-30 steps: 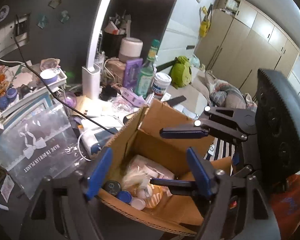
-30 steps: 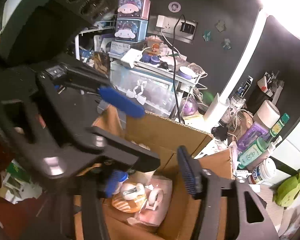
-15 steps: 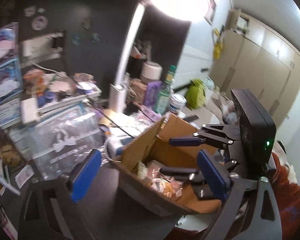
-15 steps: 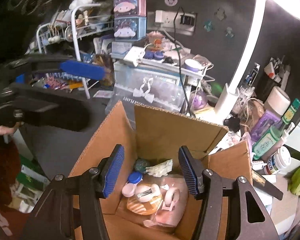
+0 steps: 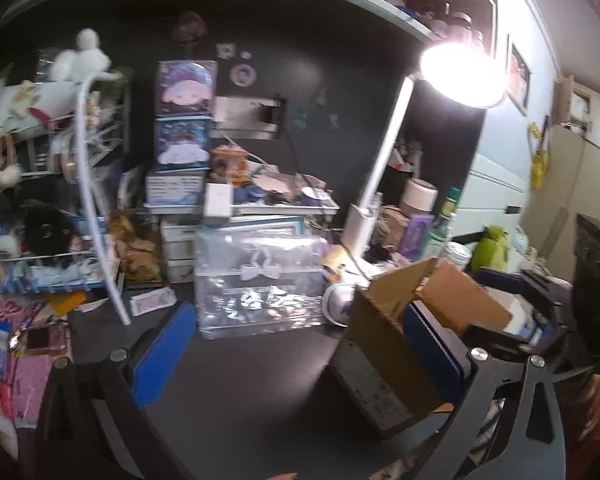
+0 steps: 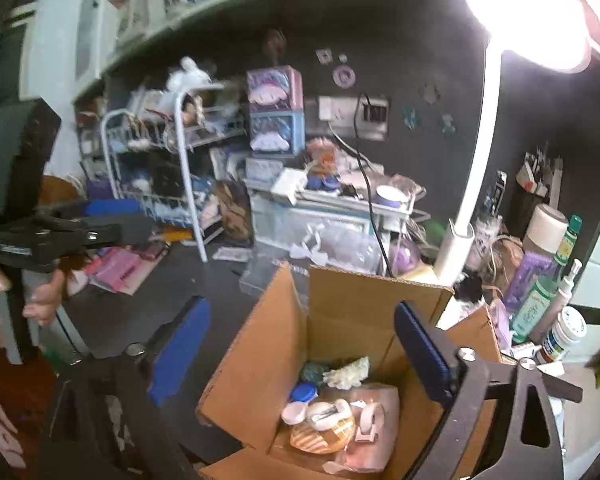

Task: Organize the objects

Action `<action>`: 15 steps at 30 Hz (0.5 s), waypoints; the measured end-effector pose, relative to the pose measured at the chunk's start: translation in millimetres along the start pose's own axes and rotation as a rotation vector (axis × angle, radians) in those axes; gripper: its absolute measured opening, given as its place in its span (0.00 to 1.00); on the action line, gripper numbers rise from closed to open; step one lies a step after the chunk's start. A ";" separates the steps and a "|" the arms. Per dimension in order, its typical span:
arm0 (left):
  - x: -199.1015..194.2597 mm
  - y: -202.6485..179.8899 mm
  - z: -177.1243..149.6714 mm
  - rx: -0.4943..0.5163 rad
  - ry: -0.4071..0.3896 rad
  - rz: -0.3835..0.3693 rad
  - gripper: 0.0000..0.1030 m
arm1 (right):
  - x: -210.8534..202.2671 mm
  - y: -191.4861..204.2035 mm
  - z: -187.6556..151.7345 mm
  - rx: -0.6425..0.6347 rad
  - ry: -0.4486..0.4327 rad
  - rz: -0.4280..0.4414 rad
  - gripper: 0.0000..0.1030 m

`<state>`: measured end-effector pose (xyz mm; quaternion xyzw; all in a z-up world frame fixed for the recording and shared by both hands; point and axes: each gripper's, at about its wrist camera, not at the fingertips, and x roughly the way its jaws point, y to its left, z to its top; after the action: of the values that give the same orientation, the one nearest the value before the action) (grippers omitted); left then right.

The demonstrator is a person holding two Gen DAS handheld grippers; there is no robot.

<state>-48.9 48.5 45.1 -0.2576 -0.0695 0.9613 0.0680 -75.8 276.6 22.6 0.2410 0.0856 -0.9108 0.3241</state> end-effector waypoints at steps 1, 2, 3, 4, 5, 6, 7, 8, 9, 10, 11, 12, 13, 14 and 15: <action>-0.3 -0.2 -2.7 0.001 -0.007 0.015 0.99 | -2.0 0.2 -1.8 -0.006 -0.014 0.008 0.94; -0.7 -0.6 -5.4 0.003 -0.010 0.023 0.99 | -3.6 0.4 -4.3 -0.011 -0.026 0.015 0.94; -1.6 -1.7 -7.2 0.007 -0.010 0.028 0.99 | -4.8 1.0 -6.5 -0.014 -0.035 0.024 0.94; -1.2 -2.6 -8.8 0.011 -0.008 0.032 0.99 | -5.4 2.5 -7.7 -0.014 -0.040 0.030 0.95; -1.1 -3.6 -10.1 0.015 -0.008 0.036 0.99 | -5.5 2.5 -9.2 -0.015 -0.044 0.039 0.98; -1.0 -4.6 -10.8 0.018 -0.007 0.040 0.99 | -5.0 2.6 -10.9 -0.018 -0.048 0.048 0.99; -0.9 -5.8 -11.5 0.022 -0.006 0.045 0.99 | -4.8 2.7 -12.3 -0.022 -0.052 0.054 0.99; -0.8 -7.2 -12.0 0.026 -0.006 0.048 0.99 | -4.1 3.4 -13.2 -0.025 -0.054 0.056 0.99; -0.2 -8.5 -12.0 0.029 -0.005 0.051 0.99 | -3.5 4.0 -13.7 -0.027 -0.056 0.054 0.99; 0.6 -9.1 -11.9 0.030 -0.003 0.052 0.99 | -2.8 4.4 -14.0 -0.030 -0.058 0.053 0.99; 1.8 -9.4 -11.8 0.030 -0.002 0.053 0.99 | -2.3 4.7 -14.3 -0.033 -0.059 0.052 0.99; 2.4 -9.6 -12.0 0.031 -0.001 0.053 0.99 | -2.3 5.0 -14.9 -0.032 -0.060 0.049 0.99; 3.2 -9.6 -12.1 0.031 0.001 0.053 0.99 | -2.2 4.7 -15.4 -0.030 -0.061 0.048 0.99; 3.6 -9.4 -12.3 0.030 0.001 0.054 0.99 | -1.5 3.9 -15.5 -0.026 -0.063 0.050 0.99; 3.7 -9.1 -12.5 0.030 0.001 0.056 0.99 | -0.7 3.0 -15.5 -0.020 -0.064 0.054 0.99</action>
<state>-44.9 59.2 34.1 -0.2589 -0.0478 0.9637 0.0448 -67.5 279.6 9.4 0.2104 0.0778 -0.9081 0.3535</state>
